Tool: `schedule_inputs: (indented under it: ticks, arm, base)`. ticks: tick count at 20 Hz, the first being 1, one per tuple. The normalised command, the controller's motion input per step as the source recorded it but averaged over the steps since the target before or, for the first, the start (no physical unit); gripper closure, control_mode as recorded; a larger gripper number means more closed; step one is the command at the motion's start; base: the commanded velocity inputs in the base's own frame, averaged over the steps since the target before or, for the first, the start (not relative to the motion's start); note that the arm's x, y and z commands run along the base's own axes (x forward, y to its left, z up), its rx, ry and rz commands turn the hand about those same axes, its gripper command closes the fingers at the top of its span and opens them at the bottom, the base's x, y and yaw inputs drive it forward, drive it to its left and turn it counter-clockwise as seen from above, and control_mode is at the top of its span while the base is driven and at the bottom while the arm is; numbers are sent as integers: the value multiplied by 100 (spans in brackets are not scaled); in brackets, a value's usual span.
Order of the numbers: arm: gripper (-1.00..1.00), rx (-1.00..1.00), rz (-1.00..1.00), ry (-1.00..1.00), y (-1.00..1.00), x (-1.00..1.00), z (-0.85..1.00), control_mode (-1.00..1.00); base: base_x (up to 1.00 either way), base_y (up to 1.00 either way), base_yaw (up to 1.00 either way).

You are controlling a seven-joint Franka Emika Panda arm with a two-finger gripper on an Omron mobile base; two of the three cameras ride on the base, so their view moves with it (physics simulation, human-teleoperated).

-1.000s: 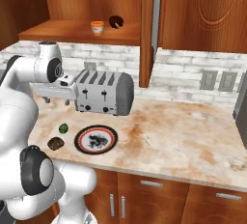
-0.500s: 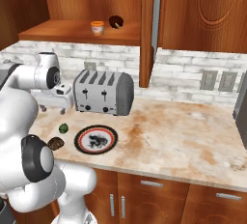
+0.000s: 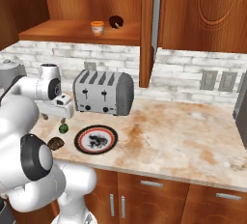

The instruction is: Pick the avocado and bread from the counter and place them on the plate. Then pick the jam from the cabinet and place it next to the plate. Lastly close the cabinet door.

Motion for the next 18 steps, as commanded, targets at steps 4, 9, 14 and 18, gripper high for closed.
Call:
schedule_inputs:
  ticks: [4,9,14,18]
  arm:
    - [-100,0,-4,0,0,0,-43,-100]
    - [-100,-3,-5,0,8,0,-36,-100]
    - [-100,-5,-8,0,6,0,-38,-100]
    - [-100,-1,-8,0,0,0,-33,-100]
  base:
    - [0,0,0]
    - [0,0,0]
    - [0,0,0]
    - [0,0,0]
